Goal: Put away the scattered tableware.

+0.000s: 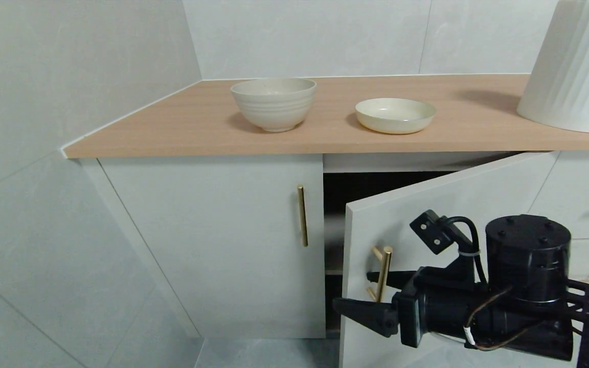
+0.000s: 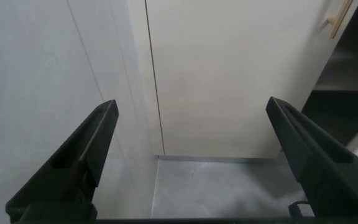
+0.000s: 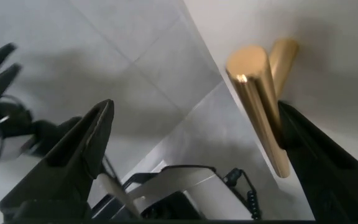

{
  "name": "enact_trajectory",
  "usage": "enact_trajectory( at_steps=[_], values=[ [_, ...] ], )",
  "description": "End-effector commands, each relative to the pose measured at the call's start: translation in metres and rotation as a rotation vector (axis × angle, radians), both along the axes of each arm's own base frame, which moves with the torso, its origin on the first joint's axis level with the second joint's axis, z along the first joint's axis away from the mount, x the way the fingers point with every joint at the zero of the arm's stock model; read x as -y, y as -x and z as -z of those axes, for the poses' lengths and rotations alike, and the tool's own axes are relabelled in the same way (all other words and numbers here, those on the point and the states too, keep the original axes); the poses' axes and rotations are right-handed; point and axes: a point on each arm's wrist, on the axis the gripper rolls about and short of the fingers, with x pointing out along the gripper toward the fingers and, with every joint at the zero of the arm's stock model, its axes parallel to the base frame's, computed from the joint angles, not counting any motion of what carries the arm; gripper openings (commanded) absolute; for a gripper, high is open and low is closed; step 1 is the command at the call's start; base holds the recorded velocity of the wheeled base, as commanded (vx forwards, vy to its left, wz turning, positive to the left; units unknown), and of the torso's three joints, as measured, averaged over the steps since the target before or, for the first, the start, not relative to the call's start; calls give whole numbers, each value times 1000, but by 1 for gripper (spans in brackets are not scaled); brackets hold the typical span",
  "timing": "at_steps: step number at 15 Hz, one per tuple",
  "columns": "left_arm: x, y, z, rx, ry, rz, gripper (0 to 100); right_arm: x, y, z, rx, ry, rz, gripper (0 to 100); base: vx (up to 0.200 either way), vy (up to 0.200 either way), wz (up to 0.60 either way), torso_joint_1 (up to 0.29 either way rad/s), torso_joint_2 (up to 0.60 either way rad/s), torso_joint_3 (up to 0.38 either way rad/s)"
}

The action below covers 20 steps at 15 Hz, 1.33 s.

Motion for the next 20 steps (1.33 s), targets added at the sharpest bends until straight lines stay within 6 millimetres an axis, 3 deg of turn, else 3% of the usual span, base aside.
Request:
enact_trajectory(
  at_steps=[1,5,11,13,15,18,20],
  values=[
    [0,0,0,0,1,-1,100,9,11,-11,31,-35,-18,100,0,0,0,0,0,0],
    [0,0,0,0,1,-3,100,26,30,-2,-10,-22,-104,100,0,0,0,0,0,0],
    [0,0,-3,14,-13,-9,100,29,39,8,-45,3,-148,100,0,0,0,0,0,0],
    [0,13,-53,98,-16,43,100,31,40,11,-53,10,-148,100,0,0,0,0,0,0],
    [1,6,-112,61,-15,120,100,31,40,10,-52,9,-146,100,0,0,0,0,0,0],
    [5,-54,-175,-75,-8,217,100,33,42,10,-49,7,-148,100,0,0,0,0,0,0],
    [9,-98,-194,-160,5,319,100,33,42,10,-49,9,-147,100,0,0,0,0,0,0]
  ],
)
